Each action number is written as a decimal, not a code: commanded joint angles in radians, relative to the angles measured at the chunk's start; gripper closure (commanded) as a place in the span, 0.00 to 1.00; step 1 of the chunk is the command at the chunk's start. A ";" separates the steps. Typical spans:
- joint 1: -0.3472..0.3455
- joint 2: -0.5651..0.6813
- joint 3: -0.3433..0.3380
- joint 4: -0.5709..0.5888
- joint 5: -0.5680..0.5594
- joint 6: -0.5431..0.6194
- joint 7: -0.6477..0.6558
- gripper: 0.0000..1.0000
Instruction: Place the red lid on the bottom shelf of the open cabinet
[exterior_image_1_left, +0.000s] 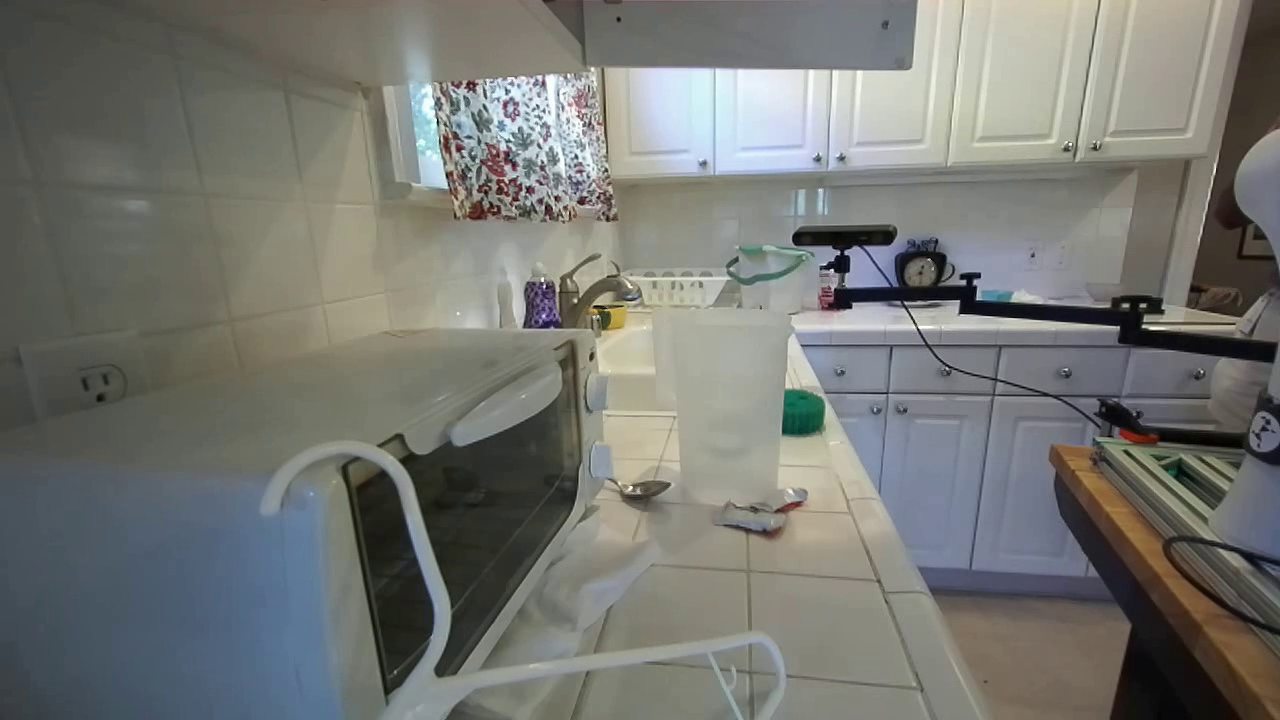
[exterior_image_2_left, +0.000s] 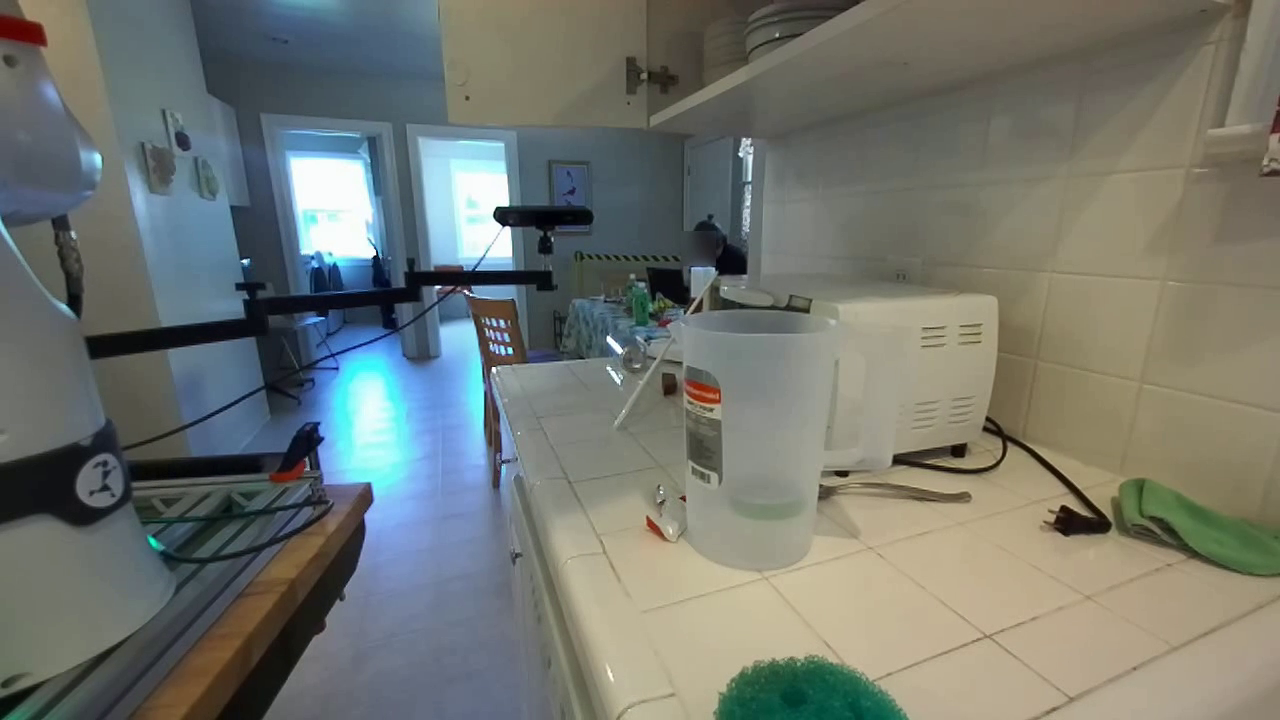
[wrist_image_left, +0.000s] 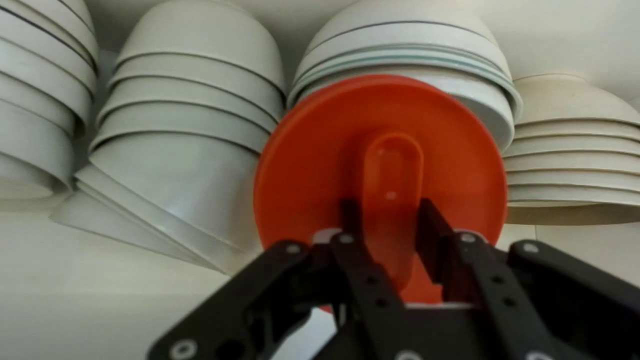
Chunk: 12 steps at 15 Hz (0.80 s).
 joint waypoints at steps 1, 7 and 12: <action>0.014 0.053 0.002 0.069 0.006 0.014 -0.064 0.92; 0.015 0.103 0.009 0.115 0.009 0.036 -0.101 0.92; 0.019 0.147 0.018 0.161 0.006 0.038 -0.122 0.92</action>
